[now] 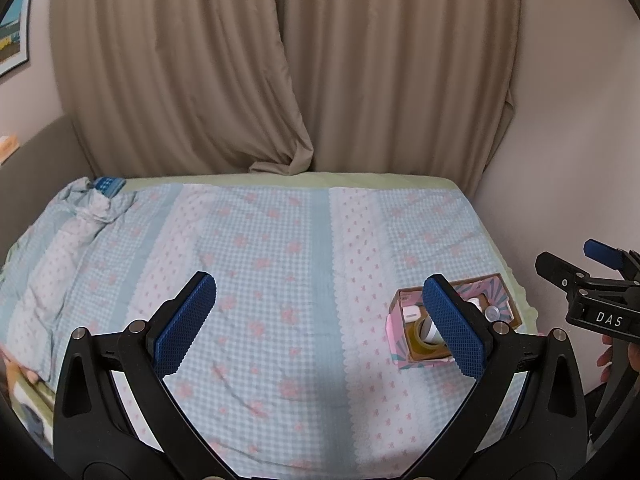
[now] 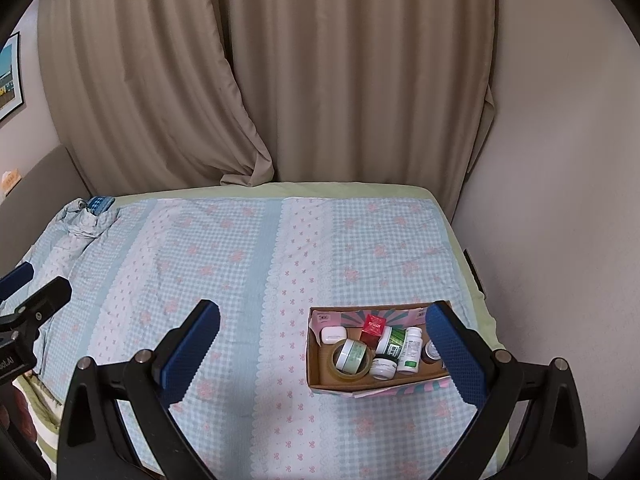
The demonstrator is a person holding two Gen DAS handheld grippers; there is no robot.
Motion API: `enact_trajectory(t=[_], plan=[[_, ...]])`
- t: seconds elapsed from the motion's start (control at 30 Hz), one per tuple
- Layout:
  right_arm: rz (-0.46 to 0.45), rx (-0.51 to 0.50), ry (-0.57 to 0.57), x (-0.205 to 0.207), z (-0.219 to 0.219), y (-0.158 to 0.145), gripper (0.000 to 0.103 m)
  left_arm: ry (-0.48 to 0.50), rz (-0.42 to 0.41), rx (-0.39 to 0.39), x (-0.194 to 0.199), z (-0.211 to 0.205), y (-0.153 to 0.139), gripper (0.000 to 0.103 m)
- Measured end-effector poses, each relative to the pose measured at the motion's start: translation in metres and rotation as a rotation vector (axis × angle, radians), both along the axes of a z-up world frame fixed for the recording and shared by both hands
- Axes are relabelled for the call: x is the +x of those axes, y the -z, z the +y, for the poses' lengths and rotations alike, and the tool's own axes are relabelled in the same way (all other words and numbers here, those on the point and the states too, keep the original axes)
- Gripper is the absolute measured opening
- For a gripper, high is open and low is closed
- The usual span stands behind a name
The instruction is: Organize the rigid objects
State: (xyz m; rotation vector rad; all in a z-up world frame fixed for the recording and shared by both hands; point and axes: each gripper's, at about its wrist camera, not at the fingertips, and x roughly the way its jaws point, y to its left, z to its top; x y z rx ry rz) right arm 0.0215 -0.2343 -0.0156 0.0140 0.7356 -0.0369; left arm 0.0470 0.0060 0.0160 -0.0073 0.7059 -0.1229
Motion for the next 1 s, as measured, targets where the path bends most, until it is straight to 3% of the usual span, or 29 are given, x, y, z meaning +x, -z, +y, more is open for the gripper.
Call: enact_trajectory(t=[0.7,1.0], plan=[[-0.012,0.000,0.016,0.008,-0.004,0.001,0.103,0.013,-0.052,0.008,0.007,-0.006,0.002,0.103],[0.008,-0.004,0.010,0.015,-0.001,0.004,0.103,0.026,-0.035,0.013,0.013,-0.007,0.007,0.103]])
